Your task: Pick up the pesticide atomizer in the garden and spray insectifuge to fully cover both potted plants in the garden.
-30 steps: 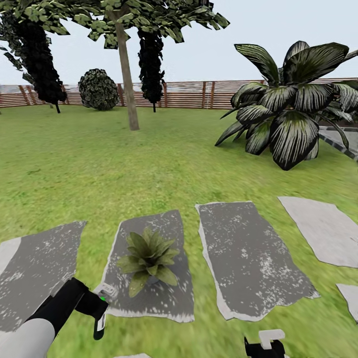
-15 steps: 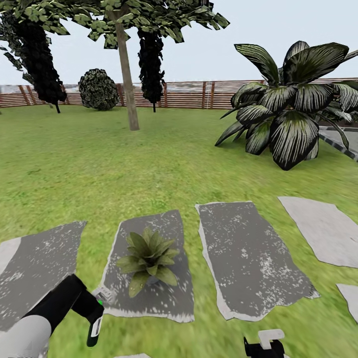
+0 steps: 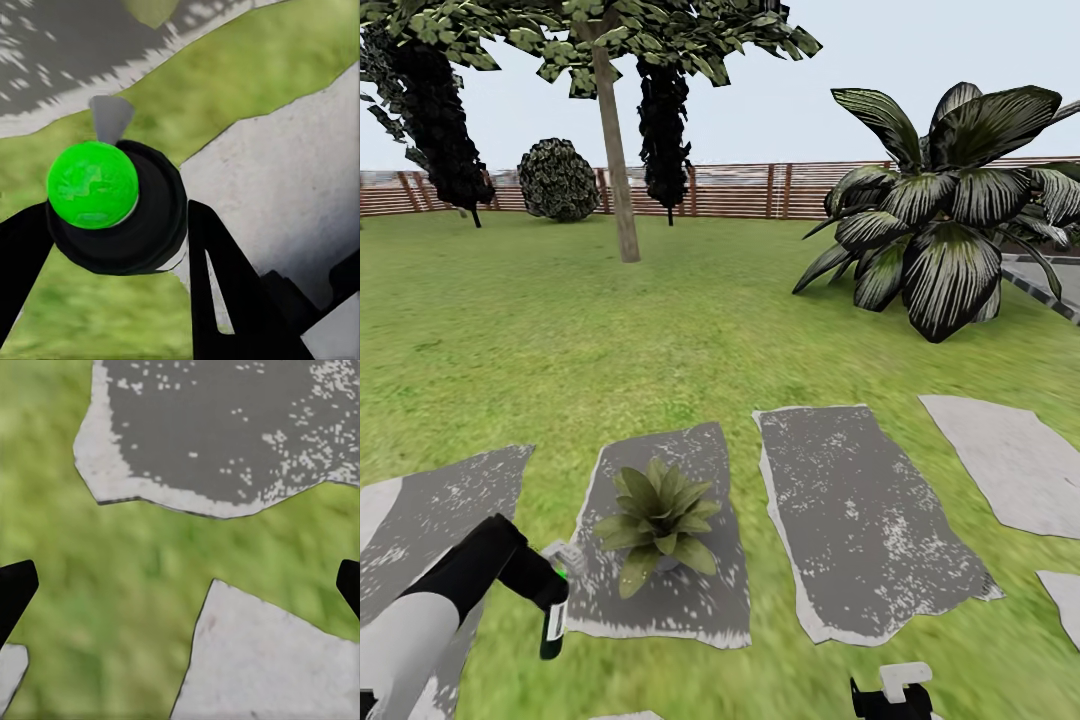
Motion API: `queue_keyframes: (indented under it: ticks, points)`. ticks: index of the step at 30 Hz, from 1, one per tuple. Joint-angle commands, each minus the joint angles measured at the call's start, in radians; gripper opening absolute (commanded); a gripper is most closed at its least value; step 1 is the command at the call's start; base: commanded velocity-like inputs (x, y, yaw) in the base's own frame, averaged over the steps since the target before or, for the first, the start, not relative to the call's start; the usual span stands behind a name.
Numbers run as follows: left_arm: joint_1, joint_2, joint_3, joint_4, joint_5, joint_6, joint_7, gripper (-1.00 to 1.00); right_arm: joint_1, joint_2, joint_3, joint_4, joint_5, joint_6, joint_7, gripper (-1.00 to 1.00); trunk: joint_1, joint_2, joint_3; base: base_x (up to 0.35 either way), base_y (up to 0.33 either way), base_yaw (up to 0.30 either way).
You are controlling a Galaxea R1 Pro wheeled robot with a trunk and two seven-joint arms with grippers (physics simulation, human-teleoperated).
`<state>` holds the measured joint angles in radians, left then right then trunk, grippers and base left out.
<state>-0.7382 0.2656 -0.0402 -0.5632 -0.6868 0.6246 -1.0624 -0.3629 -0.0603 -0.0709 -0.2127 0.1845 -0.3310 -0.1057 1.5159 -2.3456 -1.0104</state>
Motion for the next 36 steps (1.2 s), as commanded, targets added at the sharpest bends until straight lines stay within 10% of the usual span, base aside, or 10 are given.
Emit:
queue_keyframes:
  ticks: [1,20,27,36]
  points:
    - [0.002,0.009,-0.003,-0.002,-0.012,0.007,-0.006,-1.0,-0.001,0.0,-0.007,0.001,0.01,-0.003,-0.002,1.0,0.0,0.0,-0.001,0.0,0.0,0.0]
    - [0.001,0.03,-0.007,-0.003,-0.041,0.006,-0.009,-1.0,-0.001,0.0,-0.007,0.002,0.011,-0.003,-0.002,1.0,0.0,0.0,-0.001,0.159,0.056,0.0]
    - [0.005,0.035,-0.169,0.009,-0.038,-0.004,-0.014,-1.0,-0.001,0.0,-0.007,0.022,0.01,-0.003,-0.002,1.0,0.0,0.0,-0.001,0.008,0.004,0.0]
    - [-0.019,0.007,-0.185,-0.077,-0.064,0.004,-0.149,-1.0,-0.001,0.0,-0.007,0.022,0.01,-0.003,-0.003,1.0,0.0,0.0,-0.001,0.0,0.0,0.0]
